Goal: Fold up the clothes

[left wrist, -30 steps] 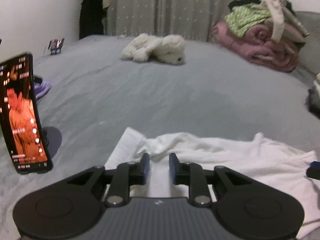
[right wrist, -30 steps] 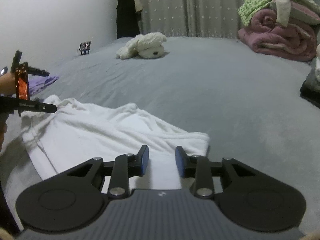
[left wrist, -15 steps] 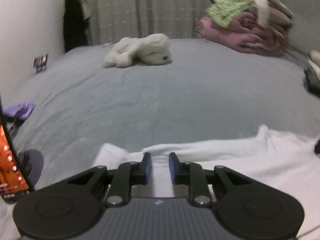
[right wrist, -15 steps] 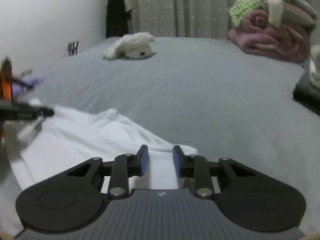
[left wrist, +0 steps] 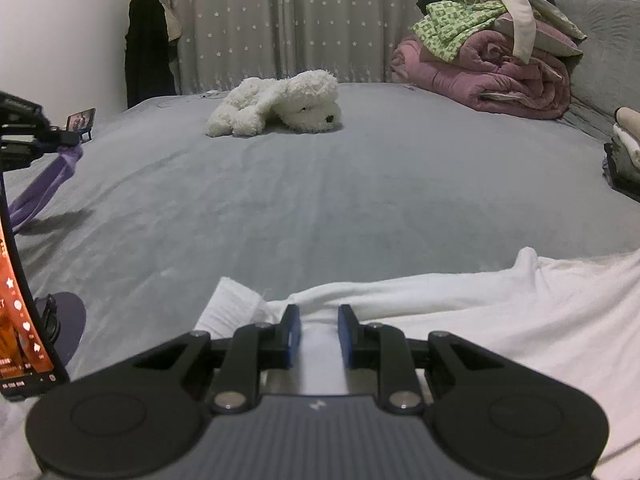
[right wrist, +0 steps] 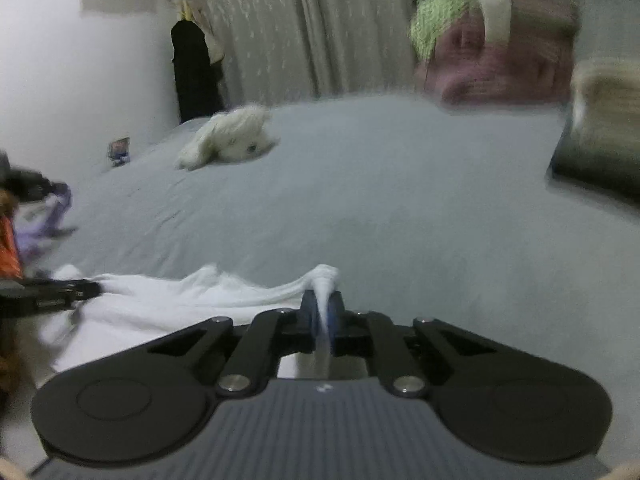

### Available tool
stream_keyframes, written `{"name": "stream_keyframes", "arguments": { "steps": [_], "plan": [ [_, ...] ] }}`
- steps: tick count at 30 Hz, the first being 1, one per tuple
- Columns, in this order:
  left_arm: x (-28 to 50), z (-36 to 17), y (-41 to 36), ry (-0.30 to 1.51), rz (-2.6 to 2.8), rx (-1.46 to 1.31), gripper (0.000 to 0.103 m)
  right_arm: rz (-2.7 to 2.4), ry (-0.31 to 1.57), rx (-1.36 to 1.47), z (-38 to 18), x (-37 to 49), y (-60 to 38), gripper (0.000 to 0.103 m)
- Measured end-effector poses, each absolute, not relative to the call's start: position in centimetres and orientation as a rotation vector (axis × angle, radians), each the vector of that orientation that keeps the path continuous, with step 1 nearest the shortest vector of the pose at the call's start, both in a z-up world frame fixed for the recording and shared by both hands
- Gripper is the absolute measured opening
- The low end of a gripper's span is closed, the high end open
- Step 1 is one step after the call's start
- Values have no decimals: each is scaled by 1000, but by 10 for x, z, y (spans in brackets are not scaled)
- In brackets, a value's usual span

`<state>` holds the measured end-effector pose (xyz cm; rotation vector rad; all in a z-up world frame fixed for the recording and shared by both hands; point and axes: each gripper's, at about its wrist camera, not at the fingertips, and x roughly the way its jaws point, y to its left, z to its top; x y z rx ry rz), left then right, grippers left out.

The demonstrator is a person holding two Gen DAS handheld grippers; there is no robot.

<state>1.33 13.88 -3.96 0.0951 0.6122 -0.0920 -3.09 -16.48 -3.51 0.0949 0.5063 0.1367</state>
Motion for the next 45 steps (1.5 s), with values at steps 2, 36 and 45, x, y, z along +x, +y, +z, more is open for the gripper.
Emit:
{"name": "stream_keyframes", "arguments": {
  "steps": [2,36,45],
  "plan": [
    [13,-40,138,610,-89,103,22,116,601,104,-51,-18,-169,6],
    [-12,-39,136,617,-108,74,50,135,657,51,-52,-131,-130,35],
    [-14,-38,138,618,-114,73,51,3,535,-160,-47,-145,-109,2]
  ]
}}
